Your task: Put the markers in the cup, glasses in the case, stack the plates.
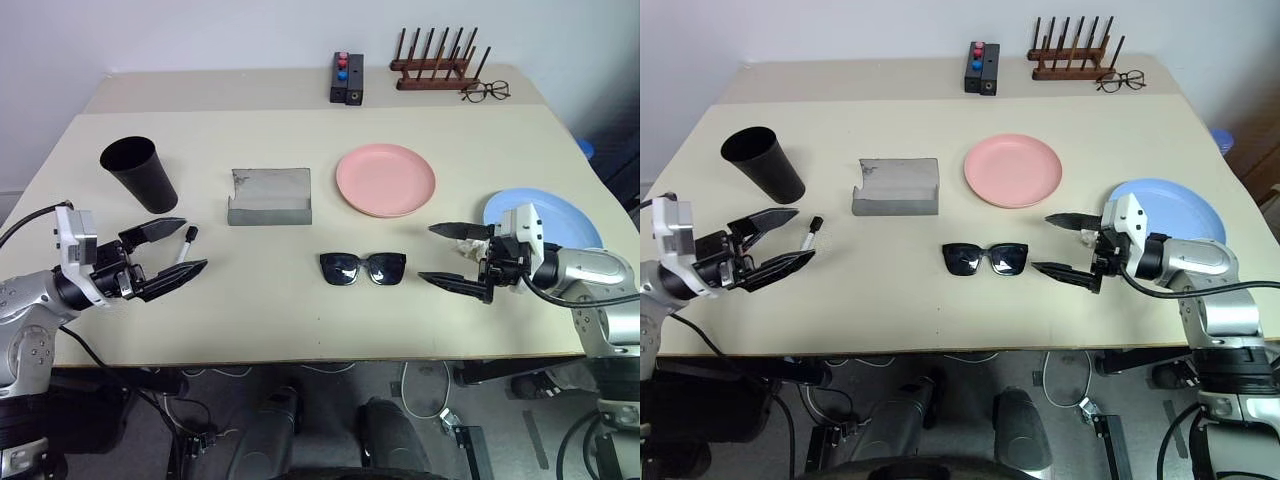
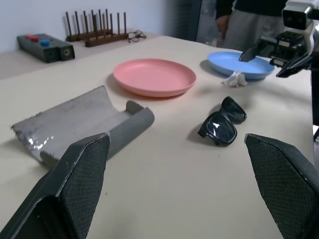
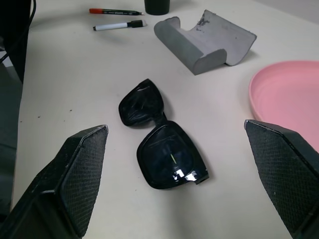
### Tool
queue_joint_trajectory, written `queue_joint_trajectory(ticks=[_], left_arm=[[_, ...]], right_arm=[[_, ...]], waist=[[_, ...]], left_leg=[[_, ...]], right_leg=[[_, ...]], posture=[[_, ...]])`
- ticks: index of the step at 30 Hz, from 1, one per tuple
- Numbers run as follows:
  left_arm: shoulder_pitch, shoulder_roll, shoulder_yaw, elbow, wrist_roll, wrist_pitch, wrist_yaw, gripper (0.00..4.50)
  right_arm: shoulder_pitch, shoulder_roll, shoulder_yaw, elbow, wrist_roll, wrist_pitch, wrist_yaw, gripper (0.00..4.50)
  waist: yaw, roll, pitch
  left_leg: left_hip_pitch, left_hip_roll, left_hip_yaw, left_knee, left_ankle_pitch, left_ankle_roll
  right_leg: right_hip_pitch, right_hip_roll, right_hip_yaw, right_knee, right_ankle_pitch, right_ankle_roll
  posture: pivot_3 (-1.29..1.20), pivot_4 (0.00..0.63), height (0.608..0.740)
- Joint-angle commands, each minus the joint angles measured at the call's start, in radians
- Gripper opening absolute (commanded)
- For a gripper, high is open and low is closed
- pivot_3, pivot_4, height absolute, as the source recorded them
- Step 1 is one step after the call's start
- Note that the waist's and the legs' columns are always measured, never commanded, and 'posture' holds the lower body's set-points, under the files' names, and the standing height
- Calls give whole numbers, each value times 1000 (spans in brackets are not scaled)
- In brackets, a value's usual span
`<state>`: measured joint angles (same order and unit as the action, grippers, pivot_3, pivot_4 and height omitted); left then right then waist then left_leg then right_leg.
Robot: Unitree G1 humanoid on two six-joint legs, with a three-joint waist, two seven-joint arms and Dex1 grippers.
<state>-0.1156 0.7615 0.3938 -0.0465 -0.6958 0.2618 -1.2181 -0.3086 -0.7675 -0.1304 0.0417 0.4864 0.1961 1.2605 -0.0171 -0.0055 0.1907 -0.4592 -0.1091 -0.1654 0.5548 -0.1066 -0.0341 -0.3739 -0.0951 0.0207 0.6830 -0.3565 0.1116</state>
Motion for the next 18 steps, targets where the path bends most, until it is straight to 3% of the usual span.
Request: queue_joint_trajectory(ticks=[1, 13, 18], left_arm=[[-8, -6, 9, -1, 5, -27, 3, 4500], [-15, -6, 29, 46, 43, -75, 30, 4500], [8, 24, 80, 88, 70, -82, 72, 4500]], right_arm=[[-47, 6, -2, -7, -3, -24, -2, 4488], [-119, 37, 30, 43, -38, -42, -27, 4488], [-182, 105, 88, 28, -74, 13, -114, 4488]], waist=[[-1, 0, 0], [3, 0, 0], [-4, 0, 0]], left_leg=[[0, 0, 0, 0, 0, 0], [0, 0, 0, 1, 0, 1], [0, 0, 0, 1, 0, 1]], right_leg=[[0, 0, 0, 0, 0, 0], [0, 0, 0, 0, 0, 0], [0, 0, 0, 0, 0, 1]], posture=[[0, 150, 740], [0, 150, 740], [0, 150, 740]])
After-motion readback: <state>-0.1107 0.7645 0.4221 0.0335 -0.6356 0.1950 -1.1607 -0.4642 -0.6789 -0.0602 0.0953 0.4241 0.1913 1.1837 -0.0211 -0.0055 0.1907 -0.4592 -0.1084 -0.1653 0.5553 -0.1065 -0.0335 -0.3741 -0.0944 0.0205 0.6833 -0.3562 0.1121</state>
